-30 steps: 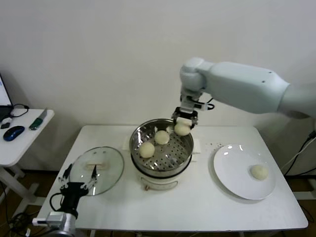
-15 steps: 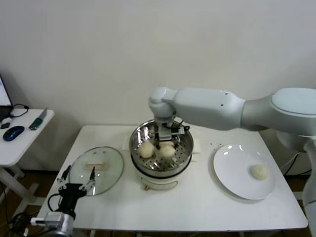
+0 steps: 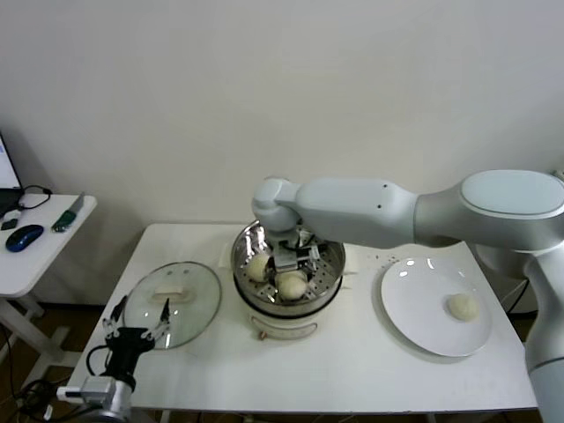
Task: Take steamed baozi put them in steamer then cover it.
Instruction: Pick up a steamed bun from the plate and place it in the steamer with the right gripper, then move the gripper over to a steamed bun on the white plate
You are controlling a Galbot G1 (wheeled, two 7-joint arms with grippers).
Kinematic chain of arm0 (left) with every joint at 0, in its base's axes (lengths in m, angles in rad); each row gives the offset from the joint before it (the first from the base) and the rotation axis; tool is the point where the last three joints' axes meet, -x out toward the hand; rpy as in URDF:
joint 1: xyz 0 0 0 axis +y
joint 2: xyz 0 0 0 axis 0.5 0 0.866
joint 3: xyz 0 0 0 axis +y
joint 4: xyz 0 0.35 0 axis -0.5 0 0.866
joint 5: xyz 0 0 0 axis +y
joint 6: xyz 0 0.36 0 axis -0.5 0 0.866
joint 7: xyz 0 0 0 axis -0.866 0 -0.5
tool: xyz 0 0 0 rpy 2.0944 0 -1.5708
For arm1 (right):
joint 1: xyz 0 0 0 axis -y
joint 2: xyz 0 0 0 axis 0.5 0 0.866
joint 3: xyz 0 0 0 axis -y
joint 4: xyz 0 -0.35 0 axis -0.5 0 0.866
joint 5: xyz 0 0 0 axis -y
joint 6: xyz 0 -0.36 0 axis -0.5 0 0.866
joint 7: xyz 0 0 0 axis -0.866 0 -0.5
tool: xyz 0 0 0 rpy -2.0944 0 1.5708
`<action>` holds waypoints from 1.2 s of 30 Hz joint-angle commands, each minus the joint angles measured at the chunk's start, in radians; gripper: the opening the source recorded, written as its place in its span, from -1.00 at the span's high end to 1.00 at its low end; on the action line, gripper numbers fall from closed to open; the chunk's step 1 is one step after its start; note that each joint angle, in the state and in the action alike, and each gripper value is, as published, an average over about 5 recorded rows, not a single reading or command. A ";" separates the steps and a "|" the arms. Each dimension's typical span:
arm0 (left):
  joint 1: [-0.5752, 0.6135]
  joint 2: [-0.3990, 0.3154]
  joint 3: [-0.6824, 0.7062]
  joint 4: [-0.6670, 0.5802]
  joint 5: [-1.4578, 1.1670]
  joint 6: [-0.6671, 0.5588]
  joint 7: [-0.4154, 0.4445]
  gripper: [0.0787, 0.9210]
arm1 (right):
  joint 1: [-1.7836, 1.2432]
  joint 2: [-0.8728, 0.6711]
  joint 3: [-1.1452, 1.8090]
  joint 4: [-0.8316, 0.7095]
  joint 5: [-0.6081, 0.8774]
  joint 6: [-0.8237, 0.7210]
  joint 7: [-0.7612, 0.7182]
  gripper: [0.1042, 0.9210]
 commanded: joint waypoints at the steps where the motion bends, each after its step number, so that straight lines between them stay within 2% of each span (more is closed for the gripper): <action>1: 0.002 0.003 -0.002 0.006 -0.002 -0.001 0.001 -0.77 | 0.006 -0.002 0.016 0.005 -0.010 -0.002 0.002 -0.75; 6: 0.001 0.003 -0.003 0.009 -0.002 -0.002 0.000 -0.77 | 0.062 -0.057 0.042 -0.013 0.014 -0.012 0.004 -0.76; 10: 0.002 0.002 -0.002 0.011 -0.002 -0.007 0.001 -0.77 | 0.135 -0.144 0.005 -0.057 0.124 -0.078 0.061 -0.76; 15: 0.002 0.006 -0.001 0.011 -0.002 -0.011 0.001 -0.77 | 0.250 -0.302 -0.169 -0.082 0.344 -0.308 0.230 -0.76; 19: -0.001 0.008 0.001 0.014 -0.003 -0.011 0.000 -0.77 | 0.267 -0.441 -0.215 -0.066 0.479 -0.499 0.230 -0.76; 22: -0.006 0.008 0.005 0.016 -0.002 -0.009 0.000 -0.77 | 0.236 -0.534 -0.196 -0.062 0.526 -0.611 0.205 -0.76; 27: -0.014 0.005 0.014 0.016 0.004 -0.002 -0.001 -0.77 | 0.139 -0.664 -0.134 -0.087 0.496 -0.681 0.156 -0.76; 36: -0.009 -0.003 0.013 0.012 0.023 0.006 -0.004 -0.77 | -0.185 -0.761 0.116 -0.223 0.245 -0.622 0.096 -0.76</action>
